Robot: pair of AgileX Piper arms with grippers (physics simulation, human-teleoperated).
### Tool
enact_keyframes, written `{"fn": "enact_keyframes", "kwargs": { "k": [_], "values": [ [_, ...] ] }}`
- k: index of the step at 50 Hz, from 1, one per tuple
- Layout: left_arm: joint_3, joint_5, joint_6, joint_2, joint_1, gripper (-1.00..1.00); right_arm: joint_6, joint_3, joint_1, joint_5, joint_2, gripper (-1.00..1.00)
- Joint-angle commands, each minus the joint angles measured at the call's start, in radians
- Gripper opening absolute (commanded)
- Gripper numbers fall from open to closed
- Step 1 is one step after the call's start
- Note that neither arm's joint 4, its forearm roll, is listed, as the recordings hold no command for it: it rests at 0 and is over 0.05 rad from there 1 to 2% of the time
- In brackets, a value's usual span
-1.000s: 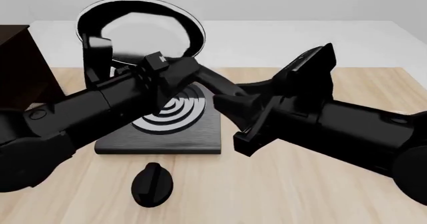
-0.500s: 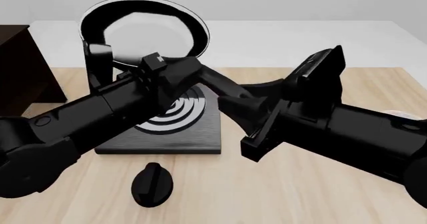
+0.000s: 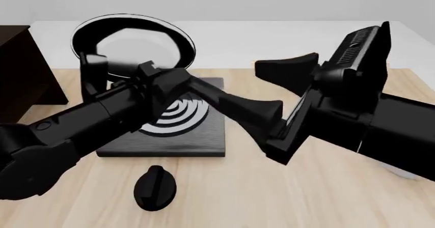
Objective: Put the frying pan on the cabinet shelf.
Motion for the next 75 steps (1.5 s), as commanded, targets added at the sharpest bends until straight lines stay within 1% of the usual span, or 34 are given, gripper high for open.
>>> {"fn": "enact_keyframes", "kwargs": {
  "k": [1,2,3,4,5,7,8,10,14,15,16,20,25,27,29,31,37,39,41,44,48,50,52,55,57,58,59,60,62,66,70,75],
  "values": [
    [0.001,-0.032,-0.013,-0.016,0.019,-1.0,-0.012,-0.019,-0.021,0.054,-0.077,1.0],
    [0.0,-0.029,-0.011,-0.018,0.018,-1.0,-0.018,-0.018,-0.024,0.057,-0.074,1.0],
    [-0.002,-0.027,-0.011,-0.021,0.021,-1.0,-0.052,-0.015,-0.026,0.06,-0.075,1.0],
    [-0.002,-0.028,-0.014,-0.023,0.026,-1.0,-0.063,-0.012,-0.032,0.063,-0.085,1.0],
    [-0.003,-0.027,-0.016,-0.025,0.03,-1.0,-0.045,-0.013,-0.032,0.071,-0.092,1.0],
    [-0.006,-0.021,-0.014,-0.031,0.038,-1.0,-0.048,-0.015,-0.036,0.082,-0.115,1.0],
    [-0.005,-0.02,-0.016,-0.033,0.044,-1.0,-0.04,-0.016,-0.044,0.089,-0.129,1.0],
    [-0.003,-0.021,-0.018,-0.039,0.053,-1.0,-0.05,-0.011,-0.044,0.102,-0.142,1.0],
    [0.0,-0.015,-0.041,-0.062,0.082,-1.0,-0.06,0.012,-0.077,0.114,-0.189,1.0],
    [-0.003,-0.011,-0.043,-0.064,0.083,-1.0,-0.05,0.02,-0.092,0.122,-0.207,1.0],
    [-0.006,-0.009,-0.044,-0.067,0.091,-1.0,-0.057,0.026,-0.098,0.122,-0.212,1.0],
    [-0.023,0.01,-0.052,-0.082,0.119,-1.0,-0.048,0.047,-0.124,0.131,-0.245,1.0],
    [-0.044,0.041,-0.041,-0.102,0.144,-1.0,-0.047,0.061,-0.144,0.142,-0.269,1.0],
    [-0.058,0.066,-0.009,-0.118,0.161,-1.0,-0.035,0.069,-0.16,0.142,-0.289,1.0],
    [-0.057,0.073,-0.026,-0.128,0.166,-1.0,-0.036,0.078,-0.169,0.143,-0.302,1.0],
    [-0.065,0.083,-0.018,-0.138,0.181,-1.0,-0.034,0.089,-0.18,0.145,-0.314,1.0],
    [-0.063,0.088,-0.024,-0.148,0.225,-1.0,-0.018,0.122,-0.213,0.15,-0.354,1.0],
    [-0.072,0.096,-0.02,-0.149,0.237,-1.0,-0.023,0.135,-0.219,0.152,-0.363,1.0],
    [-0.076,0.092,-0.036,-0.147,0.262,-1.0,-0.008,0.155,-0.229,0.153,-0.378,1.0],
    [-0.102,0.116,-0.03,-0.156,0.278,-1.0,-0.016,0.175,-0.235,0.147,-0.384,1.0],
    [-0.138,0.15,-0.025,-0.167,0.312,-1.0,-0.005,0.184,-0.246,0.152,-0.401,1.0],
    [-0.141,0.146,-0.041,-0.169,0.34,-1.0,-0.004,0.198,-0.249,0.145,-0.401,1.0],
    [-0.145,0.151,-0.046,-0.172,0.343,-1.0,-0.003,0.204,-0.252,0.141,-0.401,1.0],
    [-0.152,0.153,-0.038,-0.168,0.368,-1.0,-0.003,0.209,-0.257,0.138,-0.403,1.0],
    [-0.176,0.181,-0.005,-0.174,0.395,-1.0,-0.005,0.222,-0.256,0.127,-0.404,1.0],
    [-0.165,0.172,-0.021,-0.174,0.389,-1.0,-0.005,0.225,-0.258,0.125,-0.404,1.0],
    [-0.164,0.175,-0.024,-0.179,0.396,-1.0,-0.004,0.227,-0.259,0.124,-0.406,1.0],
    [-0.175,0.191,0.001,-0.185,0.409,-1.0,-0.003,0.227,-0.26,0.126,-0.408,1.0],
    [-0.156,0.18,-0.011,-0.19,0.423,-1.0,-0.005,0.231,-0.264,0.127,-0.414,1.0],
    [-0.138,0.171,0.006,-0.193,0.46,-1.0,-0.005,0.244,-0.268,0.131,-0.426,1.0],
    [-0.13,0.155,-0.012,-0.194,0.515,-1.0,-0.001,0.247,-0.274,0.138,-0.434,1.0],
    [-0.151,0.164,-0.031,-0.204,0.562,-1.0,0.002,0.291,-0.266,0.079,-0.398,1.0]
  ]
}}
